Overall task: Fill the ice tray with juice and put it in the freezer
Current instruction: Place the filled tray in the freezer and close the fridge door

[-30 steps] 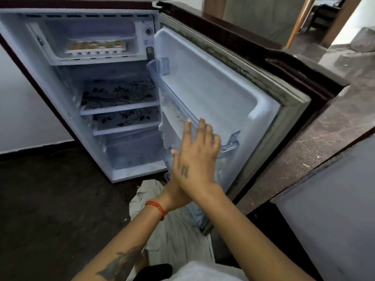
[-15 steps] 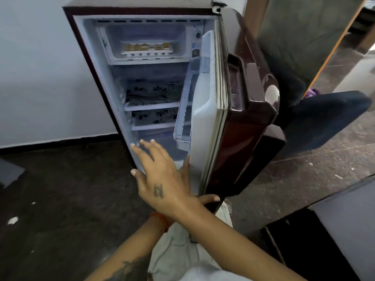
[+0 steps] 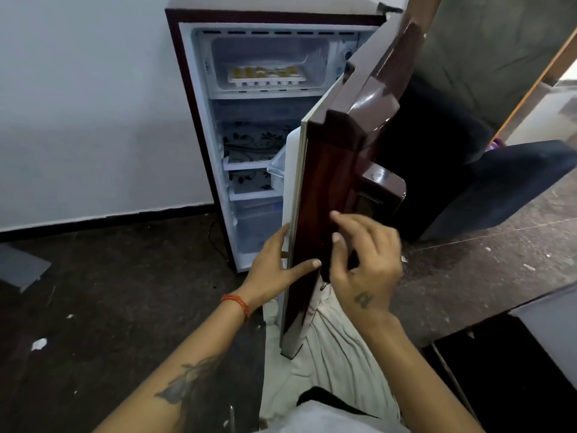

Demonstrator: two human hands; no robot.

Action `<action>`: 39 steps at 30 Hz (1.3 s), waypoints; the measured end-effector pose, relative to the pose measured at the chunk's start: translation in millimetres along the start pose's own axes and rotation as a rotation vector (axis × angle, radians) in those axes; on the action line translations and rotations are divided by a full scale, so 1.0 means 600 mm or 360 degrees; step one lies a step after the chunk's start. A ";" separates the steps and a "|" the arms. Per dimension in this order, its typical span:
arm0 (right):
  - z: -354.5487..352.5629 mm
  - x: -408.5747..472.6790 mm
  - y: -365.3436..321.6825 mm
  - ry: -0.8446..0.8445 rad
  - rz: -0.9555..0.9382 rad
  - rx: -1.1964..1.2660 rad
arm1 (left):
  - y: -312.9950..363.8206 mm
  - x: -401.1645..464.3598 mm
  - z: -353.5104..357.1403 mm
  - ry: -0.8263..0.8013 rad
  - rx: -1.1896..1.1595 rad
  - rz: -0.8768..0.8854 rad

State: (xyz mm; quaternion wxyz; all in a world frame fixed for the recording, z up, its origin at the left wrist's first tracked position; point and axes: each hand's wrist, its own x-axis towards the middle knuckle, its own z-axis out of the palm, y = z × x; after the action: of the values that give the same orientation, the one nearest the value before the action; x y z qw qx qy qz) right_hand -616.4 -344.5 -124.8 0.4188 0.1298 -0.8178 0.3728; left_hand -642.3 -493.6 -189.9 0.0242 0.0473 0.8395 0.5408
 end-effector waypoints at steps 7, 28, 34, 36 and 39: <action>0.093 0.026 0.012 0.0143 0.0482 0.0192 | -0.036 0.021 -0.057 0.0257 -0.0095 0.0012; 0.499 0.165 -0.006 -0.0550 0.0078 0.0801 | -0.169 0.298 -0.304 0.0767 -0.0040 -0.0212; 0.595 0.200 -0.004 -0.0418 0.0168 0.0648 | -0.199 0.389 -0.359 0.0665 -0.0092 -0.0190; 0.613 0.201 -0.008 -0.0349 0.0198 0.0577 | -0.211 0.408 -0.373 0.0651 -0.0074 -0.0168; 0.629 0.190 -0.002 -0.0226 0.0105 0.0492 | -0.235 0.419 -0.376 0.0638 -0.0108 -0.0135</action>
State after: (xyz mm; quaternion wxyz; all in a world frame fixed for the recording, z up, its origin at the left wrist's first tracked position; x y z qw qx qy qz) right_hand -907.8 -605.3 -175.2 0.3226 0.1916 -0.7821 0.4975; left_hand -920.2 -729.3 -222.4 -0.1191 -0.0975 0.8100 0.5659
